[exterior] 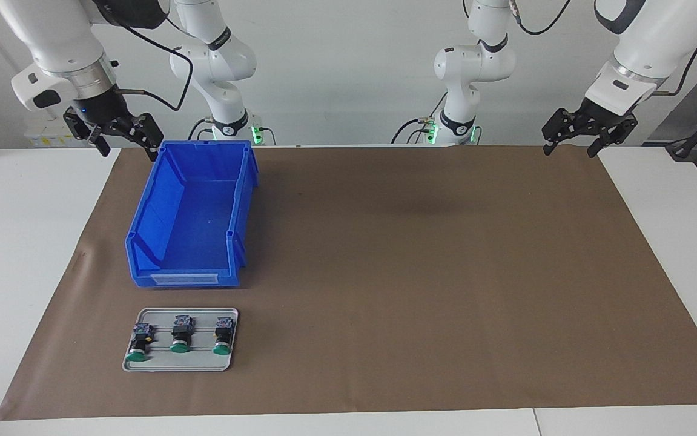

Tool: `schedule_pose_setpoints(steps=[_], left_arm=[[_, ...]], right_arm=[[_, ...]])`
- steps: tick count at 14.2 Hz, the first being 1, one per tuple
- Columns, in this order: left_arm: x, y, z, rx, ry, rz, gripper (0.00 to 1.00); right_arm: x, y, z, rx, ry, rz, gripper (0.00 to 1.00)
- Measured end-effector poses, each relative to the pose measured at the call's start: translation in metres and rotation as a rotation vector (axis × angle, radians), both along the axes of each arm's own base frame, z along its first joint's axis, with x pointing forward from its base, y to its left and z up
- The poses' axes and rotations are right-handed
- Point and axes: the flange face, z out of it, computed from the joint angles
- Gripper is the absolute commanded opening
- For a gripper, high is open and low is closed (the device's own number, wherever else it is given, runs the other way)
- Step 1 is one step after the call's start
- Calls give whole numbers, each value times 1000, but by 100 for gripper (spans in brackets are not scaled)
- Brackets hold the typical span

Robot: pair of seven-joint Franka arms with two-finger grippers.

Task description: Place and press button with both arms

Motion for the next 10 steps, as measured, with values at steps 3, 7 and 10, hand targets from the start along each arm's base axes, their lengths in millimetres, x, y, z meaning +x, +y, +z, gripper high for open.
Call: schedule_pose_setpoints(steps=[3,7,10], left_arm=[[0,0,0,0,0,0,100],[0,0,0,0,0,0,100],[0,0,0,0,0,0,100]], right_arm=[[0,1,0,5,1,0,100],[0,1,-1,6,2,0,100],[9,1,4,3,-74,27,100]])
